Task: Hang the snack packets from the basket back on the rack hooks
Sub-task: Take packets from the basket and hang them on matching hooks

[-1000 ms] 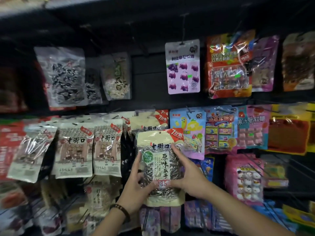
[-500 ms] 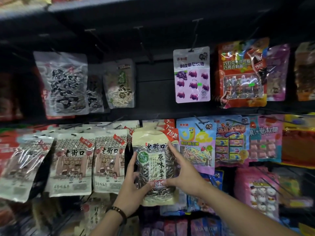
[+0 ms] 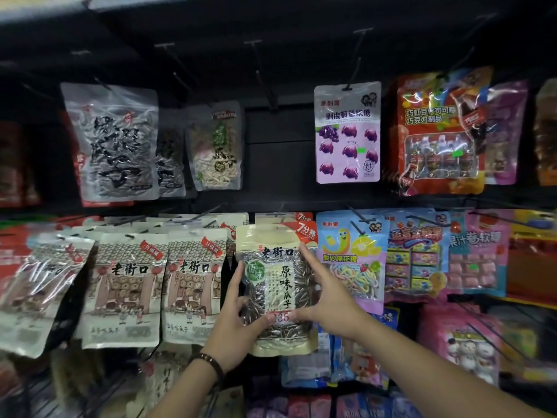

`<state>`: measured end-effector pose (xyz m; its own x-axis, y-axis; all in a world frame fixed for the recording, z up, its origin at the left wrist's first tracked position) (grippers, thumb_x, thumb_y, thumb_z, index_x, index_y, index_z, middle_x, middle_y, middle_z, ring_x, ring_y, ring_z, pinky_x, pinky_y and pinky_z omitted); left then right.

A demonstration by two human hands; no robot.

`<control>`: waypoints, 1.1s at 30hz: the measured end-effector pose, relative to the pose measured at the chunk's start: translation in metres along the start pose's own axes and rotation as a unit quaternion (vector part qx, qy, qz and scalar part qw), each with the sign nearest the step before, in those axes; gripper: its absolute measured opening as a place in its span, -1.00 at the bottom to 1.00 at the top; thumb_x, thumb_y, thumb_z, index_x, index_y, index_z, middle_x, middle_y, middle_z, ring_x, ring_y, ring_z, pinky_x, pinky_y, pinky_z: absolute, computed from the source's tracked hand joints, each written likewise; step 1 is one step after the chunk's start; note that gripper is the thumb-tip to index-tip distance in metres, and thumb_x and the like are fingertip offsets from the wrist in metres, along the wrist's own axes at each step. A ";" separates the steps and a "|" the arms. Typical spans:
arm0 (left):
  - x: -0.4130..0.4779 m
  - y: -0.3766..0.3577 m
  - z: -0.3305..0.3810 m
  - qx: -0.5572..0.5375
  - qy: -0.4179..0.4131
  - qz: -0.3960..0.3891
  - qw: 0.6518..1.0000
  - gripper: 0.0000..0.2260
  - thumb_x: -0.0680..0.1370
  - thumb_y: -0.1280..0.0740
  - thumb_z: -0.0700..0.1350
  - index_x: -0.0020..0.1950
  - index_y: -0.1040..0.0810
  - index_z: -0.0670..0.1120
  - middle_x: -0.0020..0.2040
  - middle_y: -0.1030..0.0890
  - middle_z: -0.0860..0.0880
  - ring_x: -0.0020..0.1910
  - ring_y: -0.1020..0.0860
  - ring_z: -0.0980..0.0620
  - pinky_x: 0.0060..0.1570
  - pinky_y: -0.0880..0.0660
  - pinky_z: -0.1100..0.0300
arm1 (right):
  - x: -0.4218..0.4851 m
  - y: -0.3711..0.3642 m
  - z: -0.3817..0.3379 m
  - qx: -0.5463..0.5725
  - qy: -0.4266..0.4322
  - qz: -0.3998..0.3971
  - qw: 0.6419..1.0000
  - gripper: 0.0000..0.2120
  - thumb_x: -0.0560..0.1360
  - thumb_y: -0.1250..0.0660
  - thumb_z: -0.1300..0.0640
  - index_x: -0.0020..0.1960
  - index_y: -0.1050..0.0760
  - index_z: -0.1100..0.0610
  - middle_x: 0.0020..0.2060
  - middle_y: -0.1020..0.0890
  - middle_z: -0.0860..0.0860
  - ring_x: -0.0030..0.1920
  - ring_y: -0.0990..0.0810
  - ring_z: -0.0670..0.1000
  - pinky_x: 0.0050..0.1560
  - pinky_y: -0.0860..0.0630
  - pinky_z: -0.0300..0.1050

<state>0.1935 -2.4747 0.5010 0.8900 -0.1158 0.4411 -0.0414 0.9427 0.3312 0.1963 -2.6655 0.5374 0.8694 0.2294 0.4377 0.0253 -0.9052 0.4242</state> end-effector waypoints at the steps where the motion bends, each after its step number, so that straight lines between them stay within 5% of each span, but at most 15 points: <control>1: 0.000 0.000 -0.001 0.000 0.005 -0.002 1.000 0.04 0.49 -0.58 -0.04 0.55 0.13 0.56 0.68 -0.20 -0.07 0.52 -0.37 -0.02 0.29 -0.46 0.13 | 0.000 0.001 0.000 -0.001 -0.001 0.001 1.000 0.27 0.32 -0.70 0.26 0.52 0.04 -0.62 0.43 -0.01 -0.59 0.52 -0.14 -0.18 0.21 -0.57 -0.34; 4: 0.002 -0.001 -0.002 0.004 0.012 -0.009 1.000 0.03 0.50 -0.57 -0.04 0.57 0.13 0.53 0.67 -0.22 -0.13 0.55 -0.36 -0.10 0.11 -0.45 0.33 | 0.002 0.003 0.003 -0.010 -0.005 0.003 1.000 0.28 0.31 -0.71 0.22 0.51 0.05 -0.64 0.52 -0.01 -0.44 0.53 -0.15 -0.16 0.22 -0.50 -0.36; 10: 0.005 0.000 0.000 0.017 0.005 -0.012 1.000 0.03 0.51 -0.57 -0.04 0.56 0.14 0.54 0.69 -0.05 0.18 0.58 -0.29 0.03 0.36 -0.43 0.10 | 0.006 0.003 0.007 -0.022 -0.023 -0.005 0.999 0.29 0.29 -0.73 0.17 0.52 0.06 -0.63 0.57 0.00 -0.39 0.57 -0.11 -0.10 0.46 -0.47 -0.04; 12: 0.009 0.000 -0.004 0.025 0.018 -0.016 0.999 0.02 0.51 -0.57 -0.04 0.54 0.14 0.57 0.70 -0.10 0.08 0.56 -0.34 -0.05 0.25 -0.51 0.15 | 0.009 0.001 0.007 -0.042 -0.032 -0.011 0.999 0.30 0.30 -0.73 0.15 0.56 0.11 -0.58 0.64 -0.01 -0.30 0.62 -0.14 -0.05 0.48 -0.46 -0.03; 16: 0.021 -0.002 -0.014 0.055 0.065 -0.010 0.996 0.03 0.51 -0.57 -0.02 0.55 0.16 0.55 0.57 -0.35 -0.16 0.40 -0.48 -0.40 0.17 -0.60 -0.10 | 0.016 -0.001 0.014 -0.076 -0.055 -0.012 0.995 0.32 0.36 -0.69 0.17 0.59 0.23 -0.52 0.70 -0.02 -0.14 0.63 -0.25 0.07 0.36 -0.49 -0.14; 21: 0.026 -0.006 -0.021 0.061 0.074 -0.005 0.995 0.02 0.53 -0.55 -0.07 0.59 0.16 0.48 0.38 -0.51 -0.13 0.10 -0.63 -0.06 -0.06 -0.64 0.13 | 0.012 0.001 0.026 -0.118 -0.065 -0.037 0.990 0.22 0.45 -0.63 0.15 0.60 0.22 -0.49 0.68 -0.16 -0.05 0.34 -0.53 0.02 0.15 -0.65 -0.11; 23: 0.022 -0.006 -0.021 0.067 0.066 0.016 0.995 -0.03 0.54 -0.54 -0.08 0.65 0.10 0.37 0.47 -0.45 -0.06 0.33 -0.53 -0.05 0.10 -0.61 0.11 | 0.001 0.005 0.033 -0.120 -0.060 -0.042 0.990 0.13 0.51 -0.58 0.16 0.63 0.16 -0.46 0.68 -0.15 -0.08 0.46 -0.48 0.06 0.09 -0.64 -0.14; 26: 0.000 -0.012 -0.034 0.091 0.062 0.067 0.992 -0.14 0.57 -0.50 -0.09 0.69 -0.03 0.23 0.43 -0.35 0.06 0.45 -0.40 -0.02 0.38 -0.48 -0.03 | -0.034 0.012 0.065 -0.135 -0.088 -0.029 0.986 -0.09 0.57 -0.51 0.08 0.66 -0.02 -0.36 0.47 -0.43 -0.02 0.35 -0.55 0.04 0.12 -0.57 -0.08; 29: -0.050 -0.037 -0.057 0.118 0.058 0.102 0.986 -0.35 0.59 -0.47 -0.13 0.60 -0.27 0.11 0.44 -0.38 -0.01 0.37 -0.47 -0.01 0.35 -0.52 -0.05 | -0.094 0.006 0.119 -0.142 -0.138 -0.026 0.980 -0.38 0.55 -0.50 0.11 0.55 -0.40 -0.13 0.15 -0.60 -0.04 0.02 -0.67 0.01 0.09 -0.65 0.04; 33: -0.138 -0.123 -0.127 0.146 0.106 -0.034 0.983 -0.67 0.60 -0.43 -0.05 0.34 -0.47 0.09 0.26 -0.51 0.02 0.15 -0.58 -0.01 0.14 -0.55 0.03 | -0.205 -0.023 0.205 -0.144 -0.226 -0.072 0.961 -0.70 0.55 -0.49 0.17 0.27 -0.61 0.02 -0.10 -0.64 -0.05 -0.19 -0.61 -0.08 -0.08 -0.56 -0.21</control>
<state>0.1337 -2.5351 0.2938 0.9684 -0.0795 0.2363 -0.0791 0.8008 0.5936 0.1183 -2.7654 0.2758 0.9943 0.1063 -0.0037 0.0800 -0.7244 0.6848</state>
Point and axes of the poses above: each hand's wrist, its own x-axis towards the middle knuckle, its own y-axis out of the back of the hand, z = x × y, the point moved 10 cm from there along x, towards the middle knuckle
